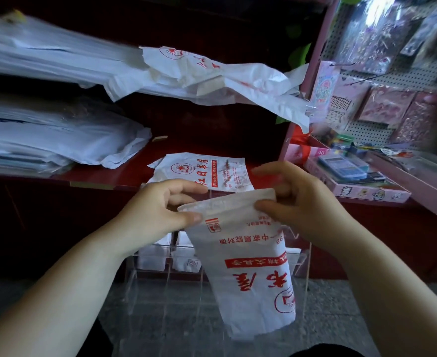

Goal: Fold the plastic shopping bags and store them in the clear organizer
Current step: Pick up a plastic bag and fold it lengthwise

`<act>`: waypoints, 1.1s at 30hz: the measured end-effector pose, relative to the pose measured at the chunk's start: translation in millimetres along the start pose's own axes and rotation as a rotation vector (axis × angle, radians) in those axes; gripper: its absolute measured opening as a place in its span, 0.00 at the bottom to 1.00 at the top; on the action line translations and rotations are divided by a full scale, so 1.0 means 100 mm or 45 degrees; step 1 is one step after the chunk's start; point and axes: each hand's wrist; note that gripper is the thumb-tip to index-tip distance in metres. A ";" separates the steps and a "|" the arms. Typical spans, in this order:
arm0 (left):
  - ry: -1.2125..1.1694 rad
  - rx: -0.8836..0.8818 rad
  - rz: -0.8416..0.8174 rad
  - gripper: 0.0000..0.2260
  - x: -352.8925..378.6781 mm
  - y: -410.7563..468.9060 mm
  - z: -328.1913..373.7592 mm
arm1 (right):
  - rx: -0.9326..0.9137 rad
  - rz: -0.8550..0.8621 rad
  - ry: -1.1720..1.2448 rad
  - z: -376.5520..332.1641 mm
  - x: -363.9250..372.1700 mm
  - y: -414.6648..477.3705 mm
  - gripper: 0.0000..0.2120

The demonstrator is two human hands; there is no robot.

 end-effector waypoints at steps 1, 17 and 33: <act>0.028 -0.006 -0.041 0.17 0.00 0.00 0.00 | 0.008 -0.016 -0.021 0.01 0.03 0.01 0.18; 0.255 0.153 0.213 0.13 0.17 0.18 -0.41 | 0.275 -0.103 0.470 0.64 0.62 -0.02 0.08; 0.455 0.028 0.415 0.17 0.17 0.63 -1.13 | 0.443 -0.490 0.373 1.42 1.28 -0.10 0.19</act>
Point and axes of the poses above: each hand's wrist, its own y-axis towards the middle knuckle, its own x-axis out of the palm, z = x × y, and after that the axes turned 7 degrees about -x, right-handed
